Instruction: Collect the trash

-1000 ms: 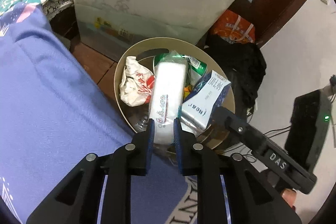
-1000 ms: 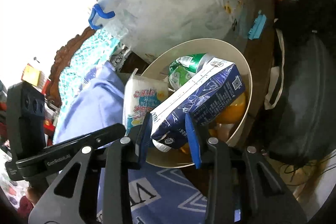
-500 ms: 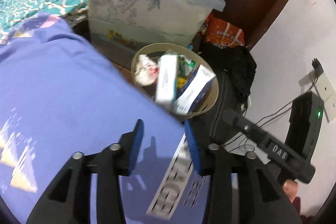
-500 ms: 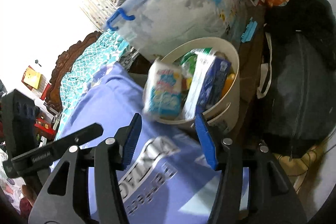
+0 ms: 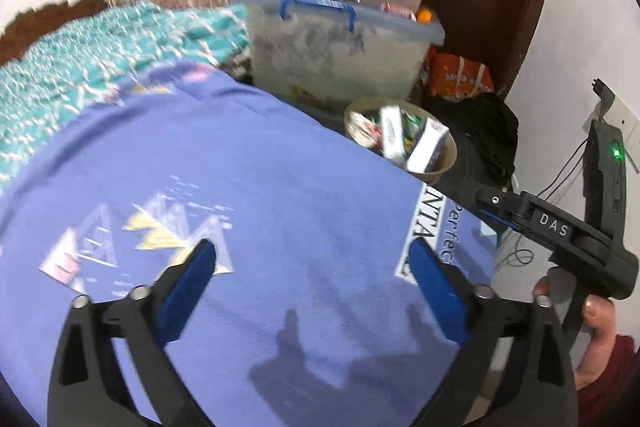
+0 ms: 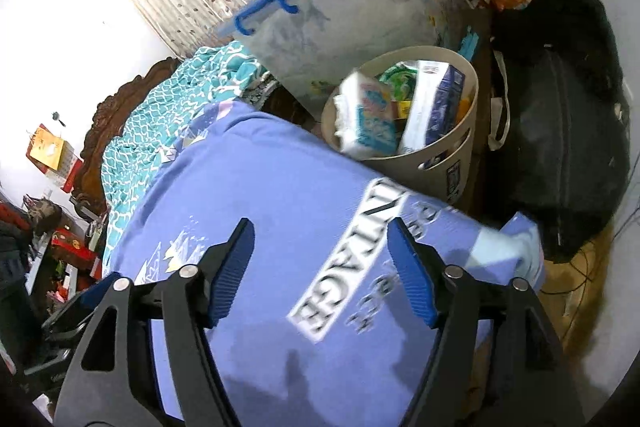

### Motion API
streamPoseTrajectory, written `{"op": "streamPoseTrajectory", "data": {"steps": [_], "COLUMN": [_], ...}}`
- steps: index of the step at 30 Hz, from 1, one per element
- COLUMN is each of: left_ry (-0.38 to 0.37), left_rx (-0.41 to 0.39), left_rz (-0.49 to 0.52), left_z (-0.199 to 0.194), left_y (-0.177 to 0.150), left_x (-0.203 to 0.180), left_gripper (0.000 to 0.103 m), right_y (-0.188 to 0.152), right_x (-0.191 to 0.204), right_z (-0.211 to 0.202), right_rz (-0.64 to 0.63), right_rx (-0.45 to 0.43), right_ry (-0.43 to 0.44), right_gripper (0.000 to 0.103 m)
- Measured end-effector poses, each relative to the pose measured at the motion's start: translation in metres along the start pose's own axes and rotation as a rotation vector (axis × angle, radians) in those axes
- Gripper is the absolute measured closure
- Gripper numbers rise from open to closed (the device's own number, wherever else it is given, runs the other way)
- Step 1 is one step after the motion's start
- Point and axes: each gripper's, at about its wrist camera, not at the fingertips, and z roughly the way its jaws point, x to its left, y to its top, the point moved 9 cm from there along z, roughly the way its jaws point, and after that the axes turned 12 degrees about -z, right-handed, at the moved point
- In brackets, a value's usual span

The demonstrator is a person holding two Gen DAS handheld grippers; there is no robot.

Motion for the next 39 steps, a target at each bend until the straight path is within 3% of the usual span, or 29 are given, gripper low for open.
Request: {"op": "streamPoseTrajectory", "data": {"steps": [6, 11, 19, 24, 29, 34, 39], "left_ry": [0.060, 0.028, 0.026, 0.102, 0.162, 0.199, 0.167], "left_rx": [-0.107, -0.189, -0.189, -0.214, -0.237, -0.202, -0.162], "left_rz": [0.057, 0.043, 0.063, 0.093, 0.129, 0.146, 0.137], "left_z": [-0.044, -0.067, -0.077, -0.079, -0.080, -0.069, -0.065], "left_y": [0.018, 0.026, 0.029, 0.028, 0.022, 0.014, 0.019], "left_x": [0.021, 0.027, 0.028, 0.028, 0.021, 0.007, -0.020], "left_gripper": [0.009, 0.009, 0.009, 0.009, 0.009, 0.009, 0.009], "right_y": [0.001, -0.003, -0.019, -0.020, -0.021, -0.023, -0.024], "right_x": [0.033, 0.040, 0.043, 0.040, 0.034, 0.027, 0.009], "right_z": [-0.038, -0.073, -0.106, -0.107, -0.096, -0.099, -0.097], "right_rz": [0.022, 0.061, 0.091, 0.073, 0.062, 0.030, 0.058], "right_rx": [-0.060, -0.106, -0.133, -0.128, -0.103, -0.146, -0.168], "right_ry": [-0.071, -0.167, -0.228, -0.221, -0.156, -0.151, -0.162], "right_gripper": [0.019, 0.013, 0.008, 0.008, 0.008, 0.008, 0.007]}}
